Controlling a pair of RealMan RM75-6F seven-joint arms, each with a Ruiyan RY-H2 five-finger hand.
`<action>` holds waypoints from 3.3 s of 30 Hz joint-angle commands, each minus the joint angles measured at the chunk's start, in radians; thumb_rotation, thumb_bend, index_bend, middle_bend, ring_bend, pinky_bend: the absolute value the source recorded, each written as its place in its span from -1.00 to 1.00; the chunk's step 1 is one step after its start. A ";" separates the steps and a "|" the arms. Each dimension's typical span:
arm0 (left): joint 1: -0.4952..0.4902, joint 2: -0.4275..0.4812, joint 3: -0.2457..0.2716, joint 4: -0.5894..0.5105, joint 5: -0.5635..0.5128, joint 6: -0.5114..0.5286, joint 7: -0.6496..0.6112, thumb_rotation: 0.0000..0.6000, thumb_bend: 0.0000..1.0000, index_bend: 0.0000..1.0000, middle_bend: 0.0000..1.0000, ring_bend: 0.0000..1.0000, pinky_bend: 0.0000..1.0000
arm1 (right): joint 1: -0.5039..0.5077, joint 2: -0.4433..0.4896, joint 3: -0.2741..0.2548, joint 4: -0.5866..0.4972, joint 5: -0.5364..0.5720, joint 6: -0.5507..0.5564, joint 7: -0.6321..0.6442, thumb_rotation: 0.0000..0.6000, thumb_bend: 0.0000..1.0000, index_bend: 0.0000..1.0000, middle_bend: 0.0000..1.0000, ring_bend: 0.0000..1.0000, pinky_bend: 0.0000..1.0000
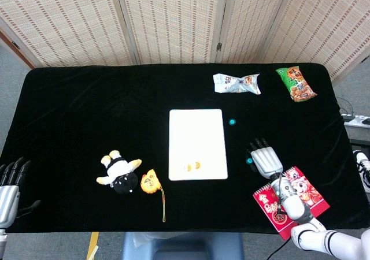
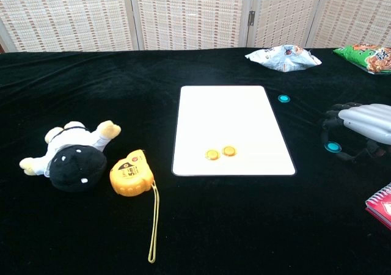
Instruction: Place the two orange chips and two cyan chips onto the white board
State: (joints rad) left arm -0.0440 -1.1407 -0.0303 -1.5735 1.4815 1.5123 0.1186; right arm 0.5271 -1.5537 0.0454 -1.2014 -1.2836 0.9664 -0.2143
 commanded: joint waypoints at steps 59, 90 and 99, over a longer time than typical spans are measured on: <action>0.007 0.010 0.008 -0.017 -0.005 -0.012 0.013 1.00 -0.67 -1.00 -0.90 -0.86 -1.00 | 0.337 -0.168 0.229 0.331 0.442 -0.254 -0.216 1.00 -0.40 -0.34 -0.78 -0.95 -1.00; 0.012 0.012 0.012 -0.020 -0.028 -0.026 0.023 1.00 -0.67 -1.00 -0.90 -0.87 -1.00 | 0.460 -0.343 0.261 0.636 0.452 -0.384 -0.236 1.00 -0.40 -0.23 -0.73 -0.94 -1.00; 0.013 0.007 0.012 -0.009 -0.029 -0.027 0.015 1.00 -0.67 -1.00 -0.90 -0.87 -1.00 | 0.460 -0.356 0.264 0.661 0.441 -0.385 -0.238 1.00 -0.40 -0.06 -0.66 -0.91 -1.00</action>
State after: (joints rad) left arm -0.0310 -1.1335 -0.0186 -1.5830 1.4521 1.4850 0.1343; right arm 0.9871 -1.9096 0.3102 -0.5411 -0.8424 0.5812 -0.4519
